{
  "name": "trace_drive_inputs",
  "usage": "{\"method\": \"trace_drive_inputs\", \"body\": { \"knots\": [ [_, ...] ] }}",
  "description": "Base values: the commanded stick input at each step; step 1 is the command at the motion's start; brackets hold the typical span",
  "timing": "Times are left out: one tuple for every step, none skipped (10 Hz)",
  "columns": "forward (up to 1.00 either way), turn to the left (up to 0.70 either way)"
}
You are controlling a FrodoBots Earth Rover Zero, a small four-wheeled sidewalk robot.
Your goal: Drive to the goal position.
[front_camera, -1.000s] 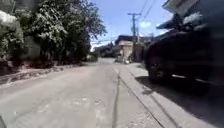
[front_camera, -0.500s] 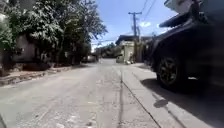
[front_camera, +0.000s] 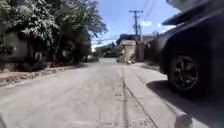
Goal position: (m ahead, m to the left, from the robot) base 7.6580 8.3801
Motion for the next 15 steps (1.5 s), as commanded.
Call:
{"method": "trace_drive_inputs", "body": {
  "knots": [
    [0.97,0.0],
    [0.97,0.0],
    [0.97,0.0],
    [0.97,0.0],
    [0.97,0.0],
    [0.97,0.0],
    [0.97,0.0],
    [0.97,0.0],
    [0.97,0.0],
    [0.97,0.0],
    [0.97,0.0],
    [0.97,0.0],
    [0.97,0.0],
    [0.97,0.0],
    [0.97,0.04]
  ]
}}
